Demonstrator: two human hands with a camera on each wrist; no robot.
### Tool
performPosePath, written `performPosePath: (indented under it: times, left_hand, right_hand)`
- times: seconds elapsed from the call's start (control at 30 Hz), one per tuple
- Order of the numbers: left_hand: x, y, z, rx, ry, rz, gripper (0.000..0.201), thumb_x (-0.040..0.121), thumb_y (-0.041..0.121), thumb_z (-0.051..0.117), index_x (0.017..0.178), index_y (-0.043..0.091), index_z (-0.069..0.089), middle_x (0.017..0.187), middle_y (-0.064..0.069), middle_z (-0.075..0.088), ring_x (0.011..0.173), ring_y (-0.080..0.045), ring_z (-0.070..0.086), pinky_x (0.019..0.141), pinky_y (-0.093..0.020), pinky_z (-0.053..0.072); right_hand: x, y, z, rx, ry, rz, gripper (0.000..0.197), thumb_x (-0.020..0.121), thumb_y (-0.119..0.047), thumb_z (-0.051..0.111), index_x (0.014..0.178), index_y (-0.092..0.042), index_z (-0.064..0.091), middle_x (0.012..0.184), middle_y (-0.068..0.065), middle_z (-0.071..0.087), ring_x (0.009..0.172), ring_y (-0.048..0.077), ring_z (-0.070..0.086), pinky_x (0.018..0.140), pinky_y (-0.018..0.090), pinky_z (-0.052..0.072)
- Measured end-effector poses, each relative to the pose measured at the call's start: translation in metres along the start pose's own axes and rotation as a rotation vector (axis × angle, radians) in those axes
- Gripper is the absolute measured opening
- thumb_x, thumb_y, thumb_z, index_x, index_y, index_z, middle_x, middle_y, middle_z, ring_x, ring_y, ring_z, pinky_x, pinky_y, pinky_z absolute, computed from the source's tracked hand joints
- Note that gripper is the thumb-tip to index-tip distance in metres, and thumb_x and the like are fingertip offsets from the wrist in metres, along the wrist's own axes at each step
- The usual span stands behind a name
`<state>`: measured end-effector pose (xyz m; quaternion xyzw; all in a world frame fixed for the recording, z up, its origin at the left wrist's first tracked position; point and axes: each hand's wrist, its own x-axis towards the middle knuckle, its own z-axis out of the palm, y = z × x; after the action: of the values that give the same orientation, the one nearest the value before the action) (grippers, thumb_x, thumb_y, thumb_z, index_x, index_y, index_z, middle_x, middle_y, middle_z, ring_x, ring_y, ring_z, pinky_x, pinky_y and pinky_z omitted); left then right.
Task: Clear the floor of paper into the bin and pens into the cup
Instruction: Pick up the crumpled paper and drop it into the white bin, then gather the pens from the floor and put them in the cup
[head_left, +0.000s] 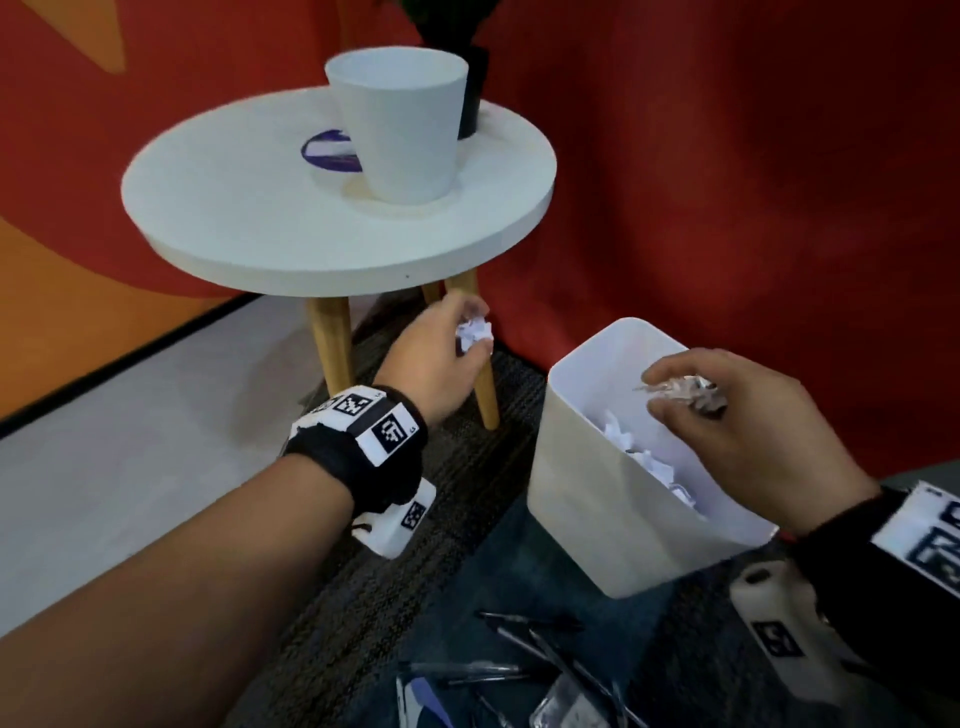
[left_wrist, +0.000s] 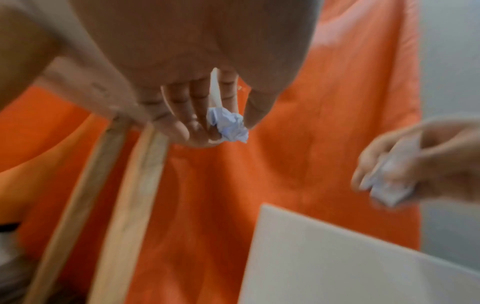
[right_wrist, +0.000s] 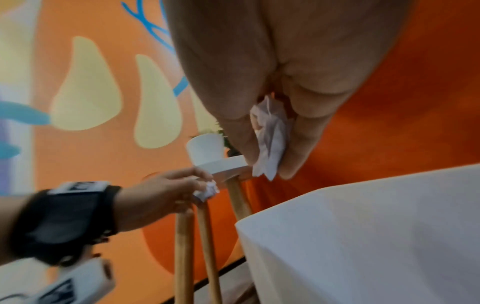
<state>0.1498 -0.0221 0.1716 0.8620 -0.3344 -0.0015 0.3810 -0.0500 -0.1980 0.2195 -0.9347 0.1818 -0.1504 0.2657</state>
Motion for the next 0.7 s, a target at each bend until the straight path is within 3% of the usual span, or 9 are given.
performPosePath:
  times: [0.1, 0.2, 0.27, 0.33, 0.43, 0.53, 0.6, 0.67, 0.7]
  left_hand:
    - [-0.001, 0.045, -0.009, -0.058, 0.028, 0.105, 0.019, 0.09, 0.029, 0.06, 0.108, 0.025, 0.054, 0.101, 0.015, 0.058, 0.09, -0.002, 0.052, 0.079, -0.018, 0.038]
    - [-0.01, 0.066, 0.0, -0.058, -0.013, 0.14, 0.019, 0.09, 0.034, 0.06, 0.106, 0.025, 0.056, 0.092, 0.015, 0.057, 0.075, -0.005, 0.053, 0.071, -0.022, 0.04]
    - [-0.015, 0.073, 0.008, -0.039, -0.051, 0.147, 0.019, 0.089, 0.036, 0.06, 0.105, 0.026, 0.056, 0.093, 0.012, 0.059, 0.074, -0.007, 0.052, 0.072, -0.028, 0.045]
    - [-0.019, 0.077, 0.016, -0.012, -0.089, 0.156, 0.019, 0.088, 0.037, 0.059, 0.104, 0.026, 0.056, 0.093, 0.01, 0.061, 0.077, -0.011, 0.054, 0.074, -0.032, 0.048]
    - [-0.02, 0.082, 0.027, 0.02, -0.138, 0.156, 0.021, 0.088, 0.038, 0.059, 0.105, 0.026, 0.056, 0.093, 0.009, 0.059, 0.08, -0.012, 0.054, 0.073, -0.031, 0.046]
    - [-0.017, 0.089, 0.038, 0.075, -0.194, 0.166, 0.029, 0.087, 0.042, 0.061, 0.111, 0.027, 0.054, 0.096, 0.01, 0.057, 0.084, -0.012, 0.053, 0.075, -0.029, 0.045]
    - [-0.014, 0.093, 0.044, 0.115, -0.271, 0.167, 0.041, 0.085, 0.048, 0.063, 0.121, 0.031, 0.051, 0.104, 0.007, 0.061, 0.095, -0.016, 0.056, 0.084, -0.034, 0.047]
    - [-0.014, 0.095, 0.046, 0.141, -0.327, 0.163, 0.054, 0.083, 0.056, 0.062, 0.13, 0.036, 0.045, 0.112, 0.007, 0.063, 0.106, -0.017, 0.054, 0.093, -0.039, 0.044]
    - [-0.014, 0.094, 0.046, 0.136, -0.317, 0.171, 0.055, 0.083, 0.059, 0.06, 0.132, 0.037, 0.045, 0.111, 0.008, 0.064, 0.107, -0.017, 0.054, 0.094, -0.041, 0.044]
  right_hand:
    - [0.008, 0.02, 0.001, -0.105, -0.1, 0.137, 0.011, 0.086, -0.021, 0.068, 0.092, -0.03, 0.07, 0.092, -0.006, 0.07, 0.087, 0.015, 0.062, 0.072, 0.017, 0.035]
    - [0.011, 0.037, 0.009, -0.198, -0.148, 0.189, 0.012, 0.087, -0.02, 0.067, 0.098, -0.025, 0.071, 0.1, 0.002, 0.073, 0.093, 0.023, 0.063, 0.075, 0.02, 0.037]
    - [0.007, 0.046, 0.009, -0.228, -0.223, 0.229, 0.025, 0.086, -0.025, 0.069, 0.111, -0.027, 0.067, 0.111, 0.003, 0.07, 0.097, 0.023, 0.063, 0.074, 0.018, 0.036]
    - [0.002, 0.055, 0.007, -0.294, -0.298, 0.215, 0.051, 0.081, -0.037, 0.074, 0.128, -0.031, 0.056, 0.126, 0.0, 0.062, 0.109, 0.022, 0.06, 0.087, 0.024, 0.041]
    - [-0.003, 0.058, -0.007, -0.273, -0.224, 0.163, 0.061, 0.081, -0.04, 0.073, 0.136, -0.029, 0.048, 0.13, 0.004, 0.056, 0.114, 0.024, 0.054, 0.094, 0.033, 0.04]
    - [-0.011, 0.047, -0.025, -0.174, -0.051, 0.042, 0.042, 0.085, -0.031, 0.069, 0.124, -0.028, 0.056, 0.115, -0.001, 0.059, 0.103, 0.015, 0.057, 0.085, 0.025, 0.039]
    - [-0.019, 0.031, -0.031, -0.081, 0.034, -0.043, 0.019, 0.084, -0.017, 0.065, 0.102, -0.025, 0.064, 0.09, -0.01, 0.062, 0.08, 0.001, 0.055, 0.074, 0.013, 0.037]
    - [-0.028, 0.012, -0.033, -0.035, -0.002, -0.091, 0.019, 0.08, -0.007, 0.059, 0.081, -0.025, 0.065, 0.07, -0.012, 0.061, 0.067, -0.001, 0.055, 0.063, 0.007, 0.037]
    - [-0.033, 0.002, -0.032, -0.028, -0.052, -0.114, 0.022, 0.078, -0.005, 0.057, 0.075, -0.026, 0.064, 0.064, -0.01, 0.061, 0.062, 0.002, 0.055, 0.06, 0.011, 0.039]
